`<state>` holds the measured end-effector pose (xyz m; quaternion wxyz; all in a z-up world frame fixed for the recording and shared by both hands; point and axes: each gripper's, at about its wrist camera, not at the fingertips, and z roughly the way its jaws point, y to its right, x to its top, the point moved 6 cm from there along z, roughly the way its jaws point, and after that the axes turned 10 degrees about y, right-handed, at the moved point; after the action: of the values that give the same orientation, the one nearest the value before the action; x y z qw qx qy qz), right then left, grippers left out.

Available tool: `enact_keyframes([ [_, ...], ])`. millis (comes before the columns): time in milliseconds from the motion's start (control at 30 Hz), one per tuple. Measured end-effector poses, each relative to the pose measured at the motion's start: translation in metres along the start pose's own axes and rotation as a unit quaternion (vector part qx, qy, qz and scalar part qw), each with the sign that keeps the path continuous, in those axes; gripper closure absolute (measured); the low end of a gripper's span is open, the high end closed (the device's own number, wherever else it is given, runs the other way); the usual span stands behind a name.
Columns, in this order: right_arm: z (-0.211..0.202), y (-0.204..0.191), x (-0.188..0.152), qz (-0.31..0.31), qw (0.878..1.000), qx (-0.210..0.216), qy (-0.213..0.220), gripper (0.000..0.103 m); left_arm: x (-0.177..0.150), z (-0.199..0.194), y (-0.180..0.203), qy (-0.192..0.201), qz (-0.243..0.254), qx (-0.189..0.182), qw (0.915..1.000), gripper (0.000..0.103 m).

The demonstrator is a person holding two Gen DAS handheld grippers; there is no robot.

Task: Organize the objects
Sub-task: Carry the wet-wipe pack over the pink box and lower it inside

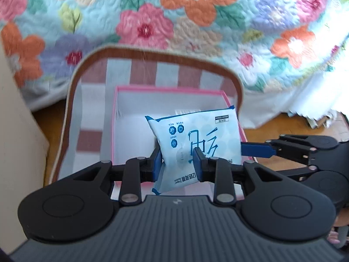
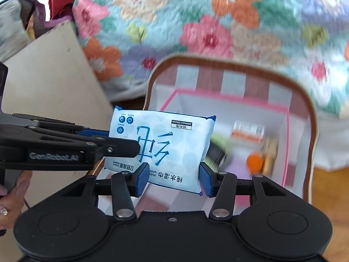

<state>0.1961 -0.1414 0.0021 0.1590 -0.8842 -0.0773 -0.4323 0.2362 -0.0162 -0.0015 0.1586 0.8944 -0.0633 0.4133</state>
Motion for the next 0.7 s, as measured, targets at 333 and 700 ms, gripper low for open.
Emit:
enact_keyframes([
  [333, 0.094, 0.051, 0.049, 0.001, 0.999, -0.029, -0.016, 0.056, 0.034, 0.118, -0.029, -0.016, -0.019, 0.025, 0.9994, 0.073],
  [700, 0.192, 0.091, 0.032, 0.022, 0.995, -0.028, -0.09, 0.074, 0.016, 0.194, -0.062, -0.026, -0.013, 0.078, 0.9965, 0.073],
])
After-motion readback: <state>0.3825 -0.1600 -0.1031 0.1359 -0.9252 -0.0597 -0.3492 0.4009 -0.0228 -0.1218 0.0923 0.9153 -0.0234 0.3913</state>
